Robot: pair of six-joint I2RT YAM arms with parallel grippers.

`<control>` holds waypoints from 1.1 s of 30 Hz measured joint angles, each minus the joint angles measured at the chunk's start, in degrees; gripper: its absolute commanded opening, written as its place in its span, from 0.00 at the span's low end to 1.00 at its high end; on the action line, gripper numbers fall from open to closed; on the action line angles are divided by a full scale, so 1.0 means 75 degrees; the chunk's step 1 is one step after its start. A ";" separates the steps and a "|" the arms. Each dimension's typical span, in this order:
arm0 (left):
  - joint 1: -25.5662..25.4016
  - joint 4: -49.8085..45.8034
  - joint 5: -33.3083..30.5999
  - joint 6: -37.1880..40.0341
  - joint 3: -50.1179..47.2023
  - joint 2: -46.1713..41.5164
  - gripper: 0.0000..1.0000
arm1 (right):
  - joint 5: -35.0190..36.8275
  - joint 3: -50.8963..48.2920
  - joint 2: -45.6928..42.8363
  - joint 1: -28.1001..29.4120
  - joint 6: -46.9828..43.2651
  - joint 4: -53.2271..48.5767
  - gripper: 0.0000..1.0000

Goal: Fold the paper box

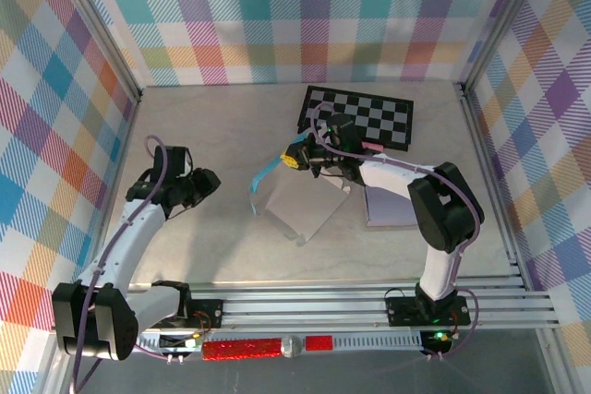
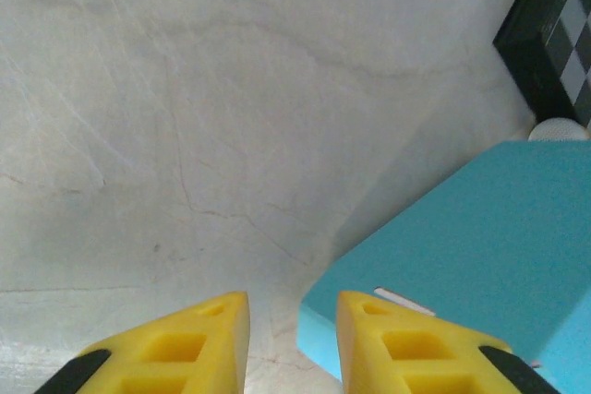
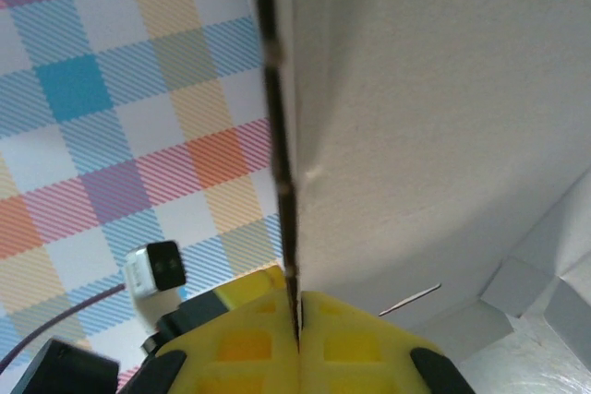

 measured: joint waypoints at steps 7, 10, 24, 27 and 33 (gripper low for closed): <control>-0.0099 0.0388 0.0364 0.0338 -0.0525 -0.0353 0.27 | -0.0213 -0.0230 0.0000 -0.0061 -0.0239 0.0163 0.00; -0.0256 0.0551 0.0458 0.0522 -0.0662 -0.0379 0.28 | -0.0242 -0.0114 0.0017 -0.0061 -0.0420 -0.0108 0.00; -0.1221 0.0860 0.0825 0.1655 -0.0737 0.0367 0.33 | -0.0414 0.0265 0.0283 -0.0090 -0.0799 -0.0557 0.00; -0.1352 0.0857 0.0839 0.1993 -0.0737 0.0542 0.33 | -0.0420 0.0306 0.0318 -0.0090 -0.0799 -0.0557 0.00; -0.1609 0.0595 0.0874 0.2731 -0.0737 0.0746 0.34 | -0.0425 0.0373 0.0376 -0.0090 -0.0796 -0.0560 0.00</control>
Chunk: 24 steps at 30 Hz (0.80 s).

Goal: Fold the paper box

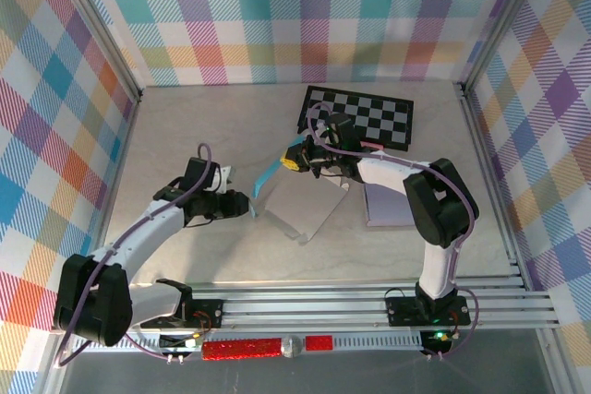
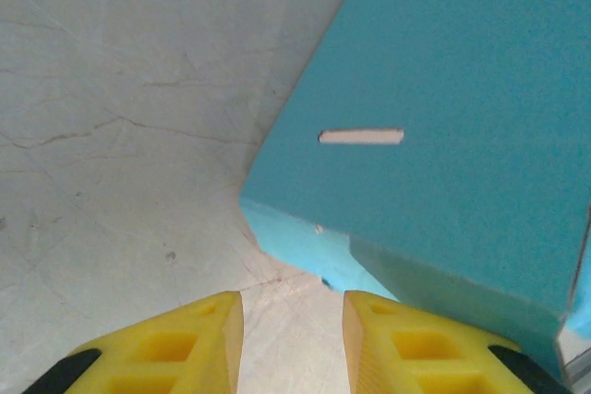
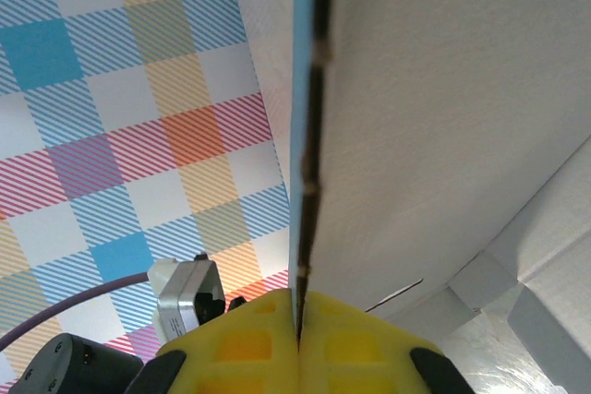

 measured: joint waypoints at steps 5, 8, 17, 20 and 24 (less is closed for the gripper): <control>-0.0137 -0.0114 -0.0035 0.0533 0.0012 0.0102 0.36 | -0.0023 0.0006 0.0000 0.0000 0.0000 0.0000 0.00; -0.0157 -0.0131 -0.0073 0.0807 0.0134 0.0376 0.36 | -0.0023 0.0006 0.0000 0.0000 0.0000 0.0000 0.00; -0.0245 -0.0082 -0.0050 0.1437 0.0443 0.0775 0.34 | -0.0026 0.0006 0.0029 -0.0006 0.0003 0.0038 0.00; -0.0312 -0.0070 0.0023 0.1597 0.0458 0.0775 0.34 | -0.0047 0.0006 0.0082 -0.0006 0.0006 0.0154 0.00; -0.0358 -0.0012 0.0099 0.1670 0.0458 0.0781 0.30 | -0.0044 0.0006 0.0213 -0.0006 0.0093 0.0481 0.00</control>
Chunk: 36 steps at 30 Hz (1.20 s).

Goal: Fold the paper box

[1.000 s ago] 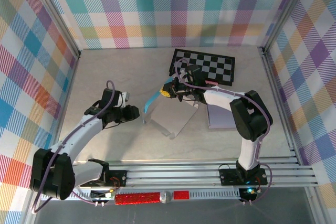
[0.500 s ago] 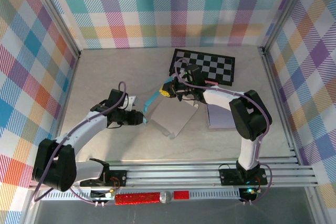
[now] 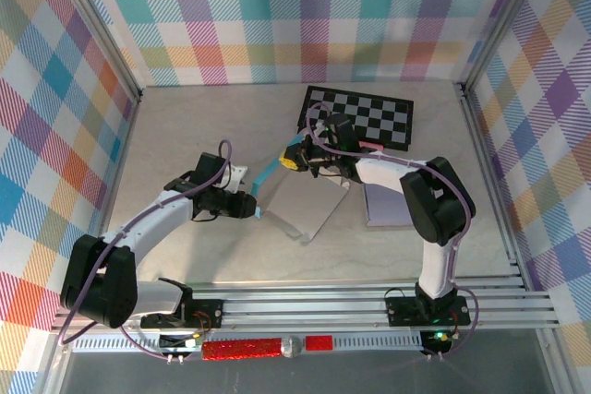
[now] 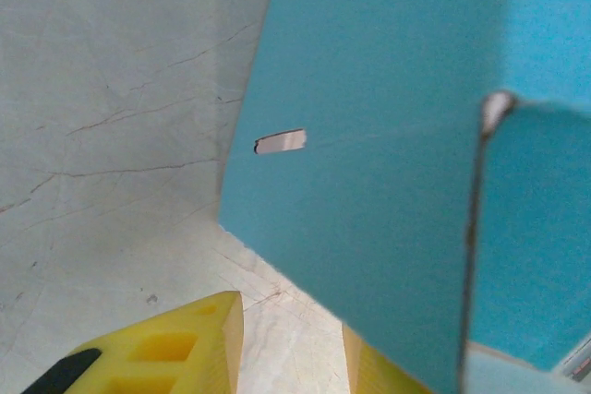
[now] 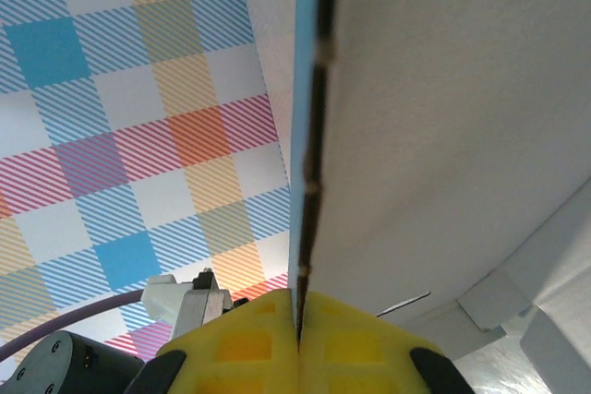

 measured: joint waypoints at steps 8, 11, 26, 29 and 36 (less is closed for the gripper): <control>-0.0012 0.0163 -0.0224 -0.0029 0.0035 0.0093 0.18 | 0.0175 -0.0105 0.0160 0.0052 0.0198 0.0731 0.00; -0.0044 0.0172 -0.0350 -0.0064 0.0087 0.0117 0.17 | 0.0236 -0.0117 0.0163 0.0052 0.0280 0.0810 0.00; -0.0050 0.0303 -0.0731 0.0140 0.0376 0.0373 0.33 | 0.0350 -0.0117 0.0195 0.0050 0.0466 0.0950 0.00; -0.0050 0.0323 -0.0682 0.0140 0.0376 0.0388 0.32 | 0.0353 -0.0119 0.0195 0.0050 0.0484 0.0953 0.00; -0.0242 0.0504 -0.0577 0.0137 0.0391 0.0460 0.32 | 0.0405 -0.0219 0.0195 0.0050 0.0487 0.1128 0.00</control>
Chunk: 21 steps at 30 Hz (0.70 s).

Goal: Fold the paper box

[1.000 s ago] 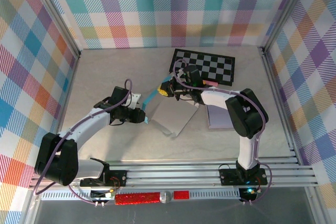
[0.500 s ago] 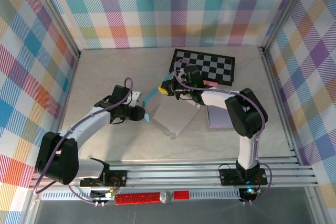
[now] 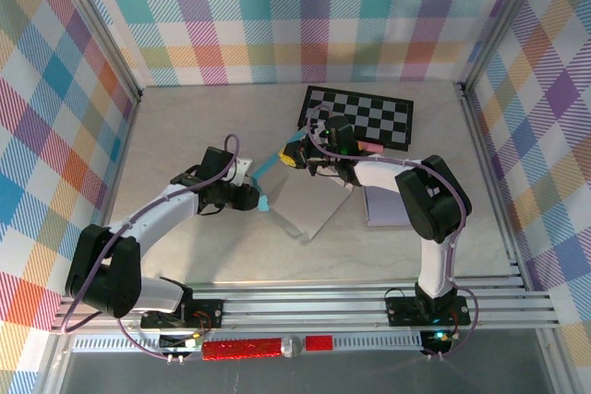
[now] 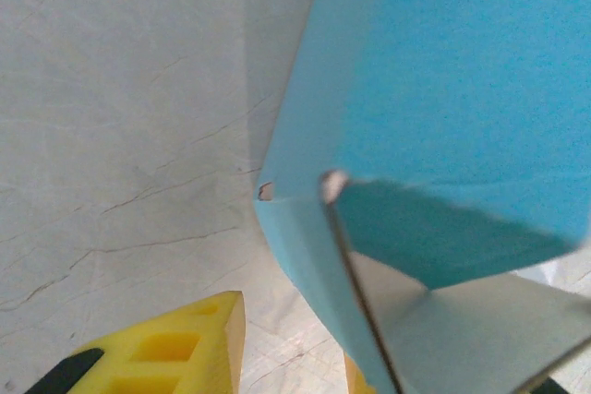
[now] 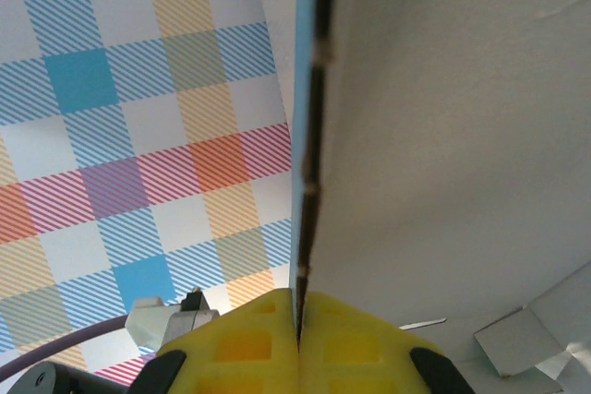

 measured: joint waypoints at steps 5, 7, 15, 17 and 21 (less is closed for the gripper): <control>-0.0140 0.0221 0.0000 -0.0015 0.0009 0.0032 0.30 | 0.0003 0.0000 0.0006 0.0003 0.0003 0.0012 0.00; -0.0160 0.0245 -0.0015 -0.0041 0.0009 0.0038 0.29 | 0.0006 -0.0003 0.0009 0.0003 0.0003 0.0032 0.00; -0.0458 0.0589 -0.0420 -0.0449 0.0020 0.0201 0.30 | 0.0219 -0.0350 0.0009 0.0050 0.0114 0.0679 0.00; -0.0562 0.0688 -0.0624 -0.0662 0.0012 0.0207 0.30 | 0.0361 -0.0516 0.0009 0.0079 0.0172 0.1035 0.00; -0.0662 0.0860 -0.0941 -0.1000 -0.0061 0.0207 0.29 | 0.0597 -0.0851 0.0009 0.0119 0.0224 0.1699 0.00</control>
